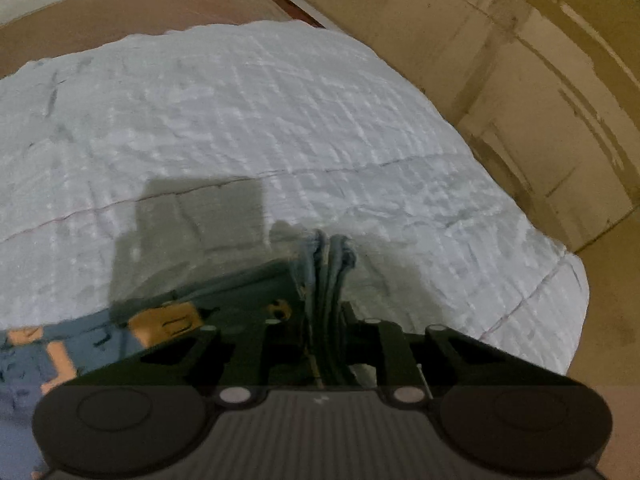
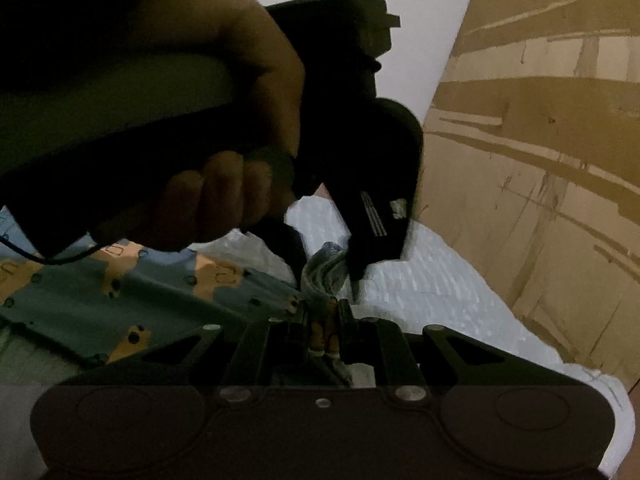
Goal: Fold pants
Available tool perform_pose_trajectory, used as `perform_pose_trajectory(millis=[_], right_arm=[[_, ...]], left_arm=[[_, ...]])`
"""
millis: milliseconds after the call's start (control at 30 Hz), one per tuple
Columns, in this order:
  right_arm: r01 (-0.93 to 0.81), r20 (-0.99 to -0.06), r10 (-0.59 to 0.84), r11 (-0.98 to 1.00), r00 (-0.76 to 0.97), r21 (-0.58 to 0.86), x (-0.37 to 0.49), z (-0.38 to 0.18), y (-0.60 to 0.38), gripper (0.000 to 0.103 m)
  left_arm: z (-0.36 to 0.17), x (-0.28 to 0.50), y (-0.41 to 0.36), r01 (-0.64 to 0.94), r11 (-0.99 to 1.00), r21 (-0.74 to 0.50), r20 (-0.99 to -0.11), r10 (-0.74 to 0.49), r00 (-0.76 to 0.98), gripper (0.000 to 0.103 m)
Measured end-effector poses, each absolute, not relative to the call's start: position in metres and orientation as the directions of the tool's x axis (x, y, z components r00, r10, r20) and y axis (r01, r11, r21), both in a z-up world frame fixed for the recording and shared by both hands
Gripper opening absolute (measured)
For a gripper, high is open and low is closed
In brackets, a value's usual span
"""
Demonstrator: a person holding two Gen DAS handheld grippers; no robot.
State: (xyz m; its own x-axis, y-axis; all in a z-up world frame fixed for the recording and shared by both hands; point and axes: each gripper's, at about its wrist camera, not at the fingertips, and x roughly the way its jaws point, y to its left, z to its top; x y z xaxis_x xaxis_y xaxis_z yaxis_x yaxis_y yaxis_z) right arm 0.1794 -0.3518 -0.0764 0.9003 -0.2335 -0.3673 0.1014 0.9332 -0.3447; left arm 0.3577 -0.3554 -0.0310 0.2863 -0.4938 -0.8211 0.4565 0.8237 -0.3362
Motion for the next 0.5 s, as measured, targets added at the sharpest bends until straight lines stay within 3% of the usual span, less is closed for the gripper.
perform_pose_trajectory(millis=[200,500], right_arm=[[0.086,-0.334,-0.204,0.938,0.920,-0.336,0.167,-0.057,-0.333,0.013],[-0.021,-0.297,-0.077,0.950,0.952,-0.313,0.136,-0.024,-0.272,0.013]], left_arm=[[-0.004,0.341,-0.316,0.423,0.830,-0.363,-0.783,-0.518,0.344,0.012],[0.030,0.310,-0.225,0.352,0.881,-0.316,-0.777,-0.453,0.438,0.012]])
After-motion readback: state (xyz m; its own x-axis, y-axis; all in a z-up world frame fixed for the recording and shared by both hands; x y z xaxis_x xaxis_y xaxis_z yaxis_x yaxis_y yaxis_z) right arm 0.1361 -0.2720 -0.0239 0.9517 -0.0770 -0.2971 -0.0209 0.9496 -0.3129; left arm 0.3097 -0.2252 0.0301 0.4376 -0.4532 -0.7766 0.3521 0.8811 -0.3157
